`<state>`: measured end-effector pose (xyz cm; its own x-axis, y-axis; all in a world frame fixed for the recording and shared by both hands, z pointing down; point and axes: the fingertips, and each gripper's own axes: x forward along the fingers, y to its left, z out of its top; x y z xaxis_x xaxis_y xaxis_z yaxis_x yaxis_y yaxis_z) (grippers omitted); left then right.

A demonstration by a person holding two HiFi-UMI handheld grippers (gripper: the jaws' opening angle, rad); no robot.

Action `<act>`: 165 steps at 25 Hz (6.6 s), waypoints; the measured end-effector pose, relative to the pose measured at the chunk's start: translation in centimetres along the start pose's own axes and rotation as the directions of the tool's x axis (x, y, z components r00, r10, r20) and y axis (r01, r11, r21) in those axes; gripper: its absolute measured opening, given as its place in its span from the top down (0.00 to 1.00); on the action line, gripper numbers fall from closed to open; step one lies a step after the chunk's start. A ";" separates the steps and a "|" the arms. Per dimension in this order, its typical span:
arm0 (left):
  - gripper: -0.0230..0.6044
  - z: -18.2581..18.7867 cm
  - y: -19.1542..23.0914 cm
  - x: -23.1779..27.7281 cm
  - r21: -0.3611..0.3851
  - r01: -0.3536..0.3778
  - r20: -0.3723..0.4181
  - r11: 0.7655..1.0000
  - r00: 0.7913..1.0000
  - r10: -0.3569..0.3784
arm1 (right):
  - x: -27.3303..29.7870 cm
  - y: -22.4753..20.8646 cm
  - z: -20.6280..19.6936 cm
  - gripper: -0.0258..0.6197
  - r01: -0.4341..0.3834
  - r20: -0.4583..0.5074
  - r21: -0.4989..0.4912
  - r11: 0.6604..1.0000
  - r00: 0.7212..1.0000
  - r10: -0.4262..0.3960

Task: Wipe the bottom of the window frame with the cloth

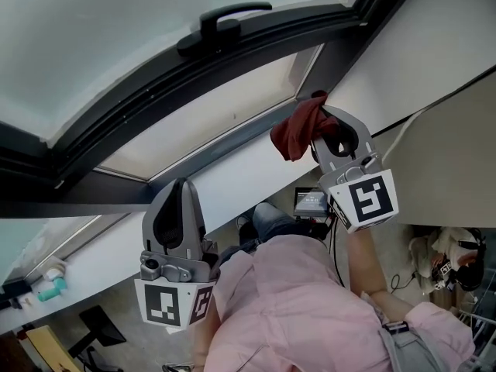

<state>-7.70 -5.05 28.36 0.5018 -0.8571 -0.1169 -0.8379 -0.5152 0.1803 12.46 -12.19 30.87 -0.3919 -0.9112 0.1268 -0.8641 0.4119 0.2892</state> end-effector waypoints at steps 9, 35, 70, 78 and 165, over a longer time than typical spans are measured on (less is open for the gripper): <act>0.97 0.3 0.5 -0.1 0.002 -0.057 -0.012 0.998 0.998 0.057 | 9.8 1.0 5.5 0.87 -0.047 0.134 -0.063 0.997 0.989 0.056; 0.97 0.6 -1.7 7.4 0.009 -0.135 0.040 0.991 0.990 0.135 | 16.2 0.3 4.5 0.87 -0.178 0.091 -0.213 0.961 0.975 0.201; 0.97 -0.6 -4.6 11.0 0.003 -0.098 0.033 0.995 0.995 0.098 | 15.4 -6.6 2.0 0.87 -0.141 0.084 -0.134 0.981 0.985 0.153; 0.97 -0.8 -4.8 11.6 0.000 -0.096 0.032 0.995 0.995 0.096 | 15.3 -7.8 1.6 0.87 -0.133 0.089 -0.124 0.983 0.986 0.144; 0.97 -3.2 -6.9 11.8 0.024 -0.194 0.005 0.981 0.981 0.194 | 14.1 -20.8 -2.5 0.87 0.025 0.107 0.003 1.000 0.994 -0.025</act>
<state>4.65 -11.62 28.87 0.3284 -0.9408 -0.0844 -0.9243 -0.3384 0.1765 25.71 -33.65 29.01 -0.4016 -0.9156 0.0170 -0.8745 0.3890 0.2897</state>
